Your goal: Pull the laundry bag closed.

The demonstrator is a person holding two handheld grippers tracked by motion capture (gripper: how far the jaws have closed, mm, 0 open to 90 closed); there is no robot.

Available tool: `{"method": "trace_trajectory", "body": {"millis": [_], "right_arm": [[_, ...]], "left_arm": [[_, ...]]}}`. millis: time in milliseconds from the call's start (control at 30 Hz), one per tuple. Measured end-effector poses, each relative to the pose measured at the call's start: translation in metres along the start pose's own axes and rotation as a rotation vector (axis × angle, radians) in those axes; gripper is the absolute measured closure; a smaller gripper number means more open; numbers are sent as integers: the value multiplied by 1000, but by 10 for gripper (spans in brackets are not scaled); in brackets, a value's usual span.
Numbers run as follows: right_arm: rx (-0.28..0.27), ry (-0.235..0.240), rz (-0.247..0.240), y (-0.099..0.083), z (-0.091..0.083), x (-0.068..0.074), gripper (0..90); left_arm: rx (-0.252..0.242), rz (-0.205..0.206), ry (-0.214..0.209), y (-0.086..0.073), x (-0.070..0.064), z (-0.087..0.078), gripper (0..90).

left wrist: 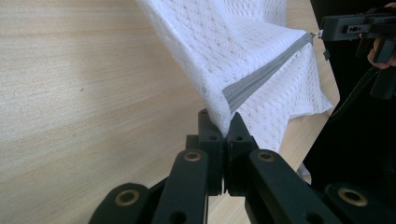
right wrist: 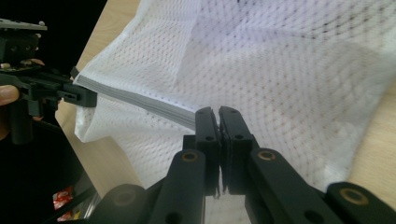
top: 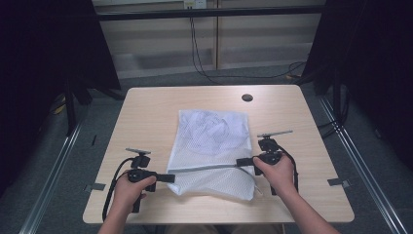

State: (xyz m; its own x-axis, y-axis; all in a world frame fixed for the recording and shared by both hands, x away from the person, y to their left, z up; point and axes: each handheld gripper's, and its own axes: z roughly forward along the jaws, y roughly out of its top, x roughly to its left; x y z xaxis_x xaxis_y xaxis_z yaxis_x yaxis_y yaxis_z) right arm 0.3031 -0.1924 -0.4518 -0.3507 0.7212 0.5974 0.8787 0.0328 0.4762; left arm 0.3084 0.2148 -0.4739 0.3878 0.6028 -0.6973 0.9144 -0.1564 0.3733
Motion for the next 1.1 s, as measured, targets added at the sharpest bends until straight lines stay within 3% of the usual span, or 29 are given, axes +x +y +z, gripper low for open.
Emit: {"method": "trace_trajectory", "body": {"millis": [100, 167, 333, 433, 600, 900, 1033, 1100], "right_arm": [[-5, -2, 9, -1, -4, -3, 871], [-17, 5, 4, -2, -5, -5, 871], [-22, 0, 8, -4, -8, -8, 871], [-20, -5, 11, -5, -9, -9, 871], [-27, -22, 18, -6, -14, -15, 871], [-40, -43, 18, -8, -23, -21, 871], [-40, -46, 25, -9, -27, -25, 871], [-43, -52, 28, -10, -29, -26, 872]], "left_arm": [[3, 24, 12, 0, 2, -1, 885], [-4, 9, 6, 0, 1, 0, 885], [3, 24, 17, 0, 0, 0, 885], [-1, 5, 7, 0, 0, 0, 885], [5, 19, 12, 0, 3, -1, 885], [-3, 1, 5, 0, 1, 0, 885], [12, 20, 7, 1, 2, 1, 885], [11, 10, -4, 0, 1, 2, 885]]}}
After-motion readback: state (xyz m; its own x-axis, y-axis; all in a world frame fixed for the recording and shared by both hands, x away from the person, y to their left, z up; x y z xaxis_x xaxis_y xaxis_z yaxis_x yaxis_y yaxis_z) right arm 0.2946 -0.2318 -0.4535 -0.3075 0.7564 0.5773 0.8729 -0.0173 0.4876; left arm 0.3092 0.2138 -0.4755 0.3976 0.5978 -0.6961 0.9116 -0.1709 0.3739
